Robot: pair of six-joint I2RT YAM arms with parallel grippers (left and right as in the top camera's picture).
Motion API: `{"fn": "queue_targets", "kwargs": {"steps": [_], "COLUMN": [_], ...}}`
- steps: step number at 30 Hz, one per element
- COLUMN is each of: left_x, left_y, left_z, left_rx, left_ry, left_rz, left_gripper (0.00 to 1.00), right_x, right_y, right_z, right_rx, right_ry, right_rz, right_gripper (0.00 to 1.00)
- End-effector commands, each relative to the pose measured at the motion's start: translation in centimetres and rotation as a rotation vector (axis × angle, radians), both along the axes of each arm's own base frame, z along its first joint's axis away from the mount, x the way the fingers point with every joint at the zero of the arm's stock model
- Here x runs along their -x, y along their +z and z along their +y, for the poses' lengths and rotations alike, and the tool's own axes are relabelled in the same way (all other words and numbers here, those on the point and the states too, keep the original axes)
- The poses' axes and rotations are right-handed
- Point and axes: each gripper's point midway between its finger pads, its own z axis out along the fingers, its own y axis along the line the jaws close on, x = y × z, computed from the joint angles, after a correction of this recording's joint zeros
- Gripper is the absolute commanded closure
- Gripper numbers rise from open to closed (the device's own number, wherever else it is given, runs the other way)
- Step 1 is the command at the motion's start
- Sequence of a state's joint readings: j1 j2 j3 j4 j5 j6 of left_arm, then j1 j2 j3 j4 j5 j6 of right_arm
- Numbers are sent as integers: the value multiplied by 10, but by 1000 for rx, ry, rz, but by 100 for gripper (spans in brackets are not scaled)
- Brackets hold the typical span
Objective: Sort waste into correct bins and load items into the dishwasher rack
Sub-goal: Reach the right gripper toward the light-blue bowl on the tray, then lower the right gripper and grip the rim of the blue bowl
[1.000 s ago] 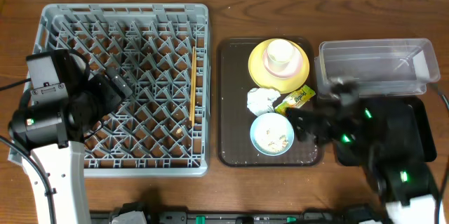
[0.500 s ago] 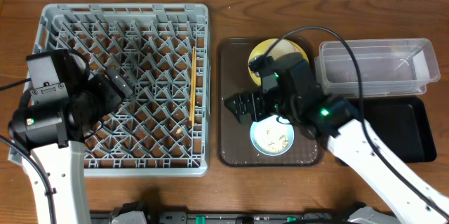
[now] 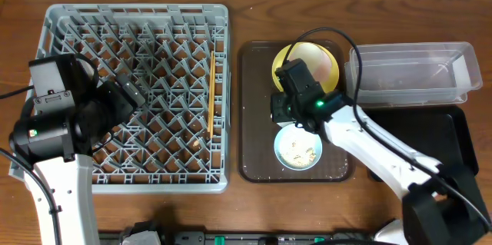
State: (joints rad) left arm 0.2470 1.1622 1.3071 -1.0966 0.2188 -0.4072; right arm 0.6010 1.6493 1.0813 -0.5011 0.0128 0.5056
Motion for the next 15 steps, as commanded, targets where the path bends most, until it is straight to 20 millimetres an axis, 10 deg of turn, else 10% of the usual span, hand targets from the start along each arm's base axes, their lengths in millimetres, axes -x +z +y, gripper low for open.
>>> {"fn": "queue_targets", "kwargs": {"steps": [1,15], "left_x": [-1,-1], "left_y": [4,4], "left_z": [3,3], "left_rx": [-10,-10], "left_ry": [3,3], "left_rz": [-8,-7], "left_gripper": [4,4], "right_x": [-3,-5], "right_y": [-5,-10], "right_z": [-4,-17], "right_rx": [35,102], "right_ry": [-45,-75], "right_rz": [1,-12], "right_gripper": [59,50]}}
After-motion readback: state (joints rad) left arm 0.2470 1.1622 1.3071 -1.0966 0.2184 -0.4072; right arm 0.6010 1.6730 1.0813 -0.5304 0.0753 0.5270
